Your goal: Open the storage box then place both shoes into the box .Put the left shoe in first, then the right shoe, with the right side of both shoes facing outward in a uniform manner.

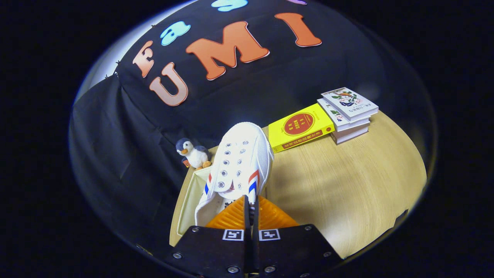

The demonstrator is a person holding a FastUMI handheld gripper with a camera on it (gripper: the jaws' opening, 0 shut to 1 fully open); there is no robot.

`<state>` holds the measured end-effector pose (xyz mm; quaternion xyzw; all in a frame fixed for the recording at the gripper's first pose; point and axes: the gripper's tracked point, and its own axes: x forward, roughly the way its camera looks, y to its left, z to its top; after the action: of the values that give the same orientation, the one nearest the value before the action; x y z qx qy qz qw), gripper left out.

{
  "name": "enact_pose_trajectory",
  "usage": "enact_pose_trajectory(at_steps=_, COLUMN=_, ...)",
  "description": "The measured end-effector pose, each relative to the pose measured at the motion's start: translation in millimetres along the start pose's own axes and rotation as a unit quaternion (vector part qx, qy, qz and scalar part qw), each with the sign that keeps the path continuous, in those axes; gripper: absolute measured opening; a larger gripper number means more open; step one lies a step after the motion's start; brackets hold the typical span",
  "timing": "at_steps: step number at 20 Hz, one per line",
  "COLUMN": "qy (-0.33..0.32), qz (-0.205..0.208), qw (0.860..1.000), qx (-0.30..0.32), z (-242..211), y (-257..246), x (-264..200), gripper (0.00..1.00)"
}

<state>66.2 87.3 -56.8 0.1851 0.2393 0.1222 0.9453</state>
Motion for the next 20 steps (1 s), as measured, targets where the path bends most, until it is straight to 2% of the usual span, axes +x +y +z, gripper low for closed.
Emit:
enact_pose_trajectory(at_steps=5, qy=0.019, qz=-0.005, qw=1.000, qx=-0.015, z=-20.3, y=44.3, x=21.1, gripper=0.00)
enact_pose_trajectory(at_steps=8, qy=0.033, qz=-0.027, qw=0.998, qx=-0.035, z=-34.6, y=54.8, x=34.4, gripper=0.00)
enact_pose_trajectory(at_steps=15, qy=0.072, qz=-0.096, qw=0.987, qx=-0.102, z=-69.7, y=49.5, x=59.8, gripper=0.00)
enact_pose_trajectory(at_steps=20, qy=0.099, qz=-0.124, qw=0.979, qx=-0.128, z=-88.3, y=39.8, x=74.5, gripper=0.03)
